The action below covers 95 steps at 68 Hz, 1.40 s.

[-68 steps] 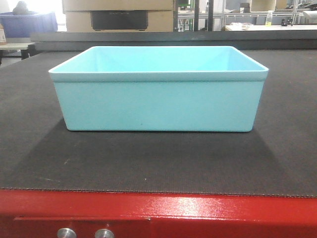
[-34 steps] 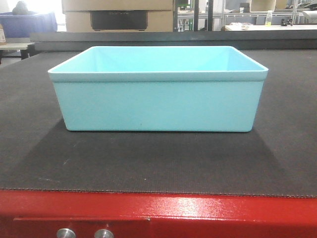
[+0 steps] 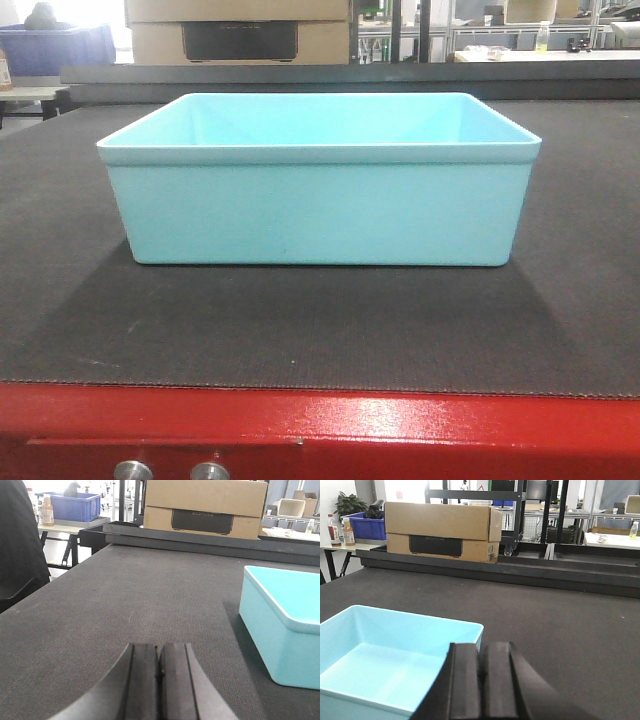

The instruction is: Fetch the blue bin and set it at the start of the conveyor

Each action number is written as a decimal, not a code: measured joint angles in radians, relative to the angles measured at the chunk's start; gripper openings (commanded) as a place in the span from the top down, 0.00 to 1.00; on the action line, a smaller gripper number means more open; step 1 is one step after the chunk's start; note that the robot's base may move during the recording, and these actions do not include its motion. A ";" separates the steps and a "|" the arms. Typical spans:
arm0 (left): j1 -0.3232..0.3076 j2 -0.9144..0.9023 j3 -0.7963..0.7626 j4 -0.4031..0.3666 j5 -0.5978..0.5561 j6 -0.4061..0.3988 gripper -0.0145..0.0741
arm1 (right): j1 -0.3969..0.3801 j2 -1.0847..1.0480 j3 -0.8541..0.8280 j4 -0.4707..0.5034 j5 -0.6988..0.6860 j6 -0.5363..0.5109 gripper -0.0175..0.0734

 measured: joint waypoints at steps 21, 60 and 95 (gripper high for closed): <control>0.000 0.000 0.000 0.000 0.000 0.000 0.96 | -0.168 -0.045 0.086 0.122 -0.024 -0.121 0.99; 0.000 0.000 0.000 0.000 0.000 0.000 0.96 | -0.332 -0.441 0.514 0.210 -0.114 -0.186 0.99; 0.000 0.000 0.000 0.000 0.000 0.000 0.96 | -0.332 -0.447 0.514 0.210 -0.122 -0.188 0.99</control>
